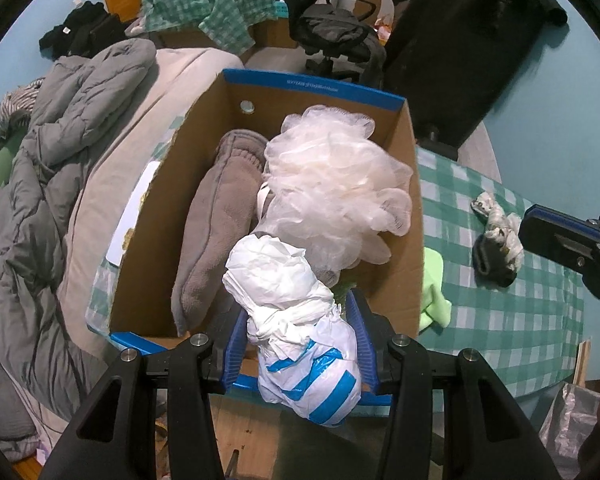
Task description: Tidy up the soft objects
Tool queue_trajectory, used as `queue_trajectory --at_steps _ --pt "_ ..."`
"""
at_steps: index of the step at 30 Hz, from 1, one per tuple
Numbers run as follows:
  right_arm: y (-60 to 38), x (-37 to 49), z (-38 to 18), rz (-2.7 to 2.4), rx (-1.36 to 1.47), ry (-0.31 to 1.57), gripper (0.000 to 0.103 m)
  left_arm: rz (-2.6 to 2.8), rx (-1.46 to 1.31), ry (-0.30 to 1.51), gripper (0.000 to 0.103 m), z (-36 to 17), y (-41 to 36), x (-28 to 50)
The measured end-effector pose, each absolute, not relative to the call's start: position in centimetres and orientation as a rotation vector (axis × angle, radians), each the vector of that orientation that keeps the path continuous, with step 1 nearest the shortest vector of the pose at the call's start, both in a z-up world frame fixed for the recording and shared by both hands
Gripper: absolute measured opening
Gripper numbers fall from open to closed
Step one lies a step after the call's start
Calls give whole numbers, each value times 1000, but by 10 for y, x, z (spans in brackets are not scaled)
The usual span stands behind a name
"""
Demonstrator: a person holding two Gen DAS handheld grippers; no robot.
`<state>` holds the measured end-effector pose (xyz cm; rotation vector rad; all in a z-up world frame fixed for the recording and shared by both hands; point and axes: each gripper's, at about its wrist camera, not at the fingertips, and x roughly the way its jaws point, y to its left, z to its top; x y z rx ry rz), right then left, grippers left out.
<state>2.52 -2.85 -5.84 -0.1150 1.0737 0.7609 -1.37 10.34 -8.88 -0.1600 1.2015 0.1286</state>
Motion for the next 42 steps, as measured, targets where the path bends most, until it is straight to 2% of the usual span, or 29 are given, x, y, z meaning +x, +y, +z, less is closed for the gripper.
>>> queue_trajectory --at_steps 4,8,11,13,17,20,26,42 --pt "-31 30 -65 728 -96 1101 11 124 -151 1217 48 -95 105 -14" --pt "-36 30 -68 708 -87 1117 29 129 -147 1239 51 -103 106 -13" --pt "-42 31 -69 689 -90 1130 31 136 -145 1255 59 -109 107 -11" --pt "-46 31 -69 679 -84 1132 33 144 -133 1262 71 -111 106 -10" --pt "-56 32 -70 661 -74 1136 39 151 -88 1257 81 -109 101 -10" --pt "-65 33 -71 642 -65 1137 48 154 -58 1261 81 -107 96 -10" --pt "-85 38 -74 604 -54 1148 56 127 -77 1257 81 -98 84 -10" --pt "-151 48 -84 522 -40 1164 62 29 -84 1240 82 -84 19 3"
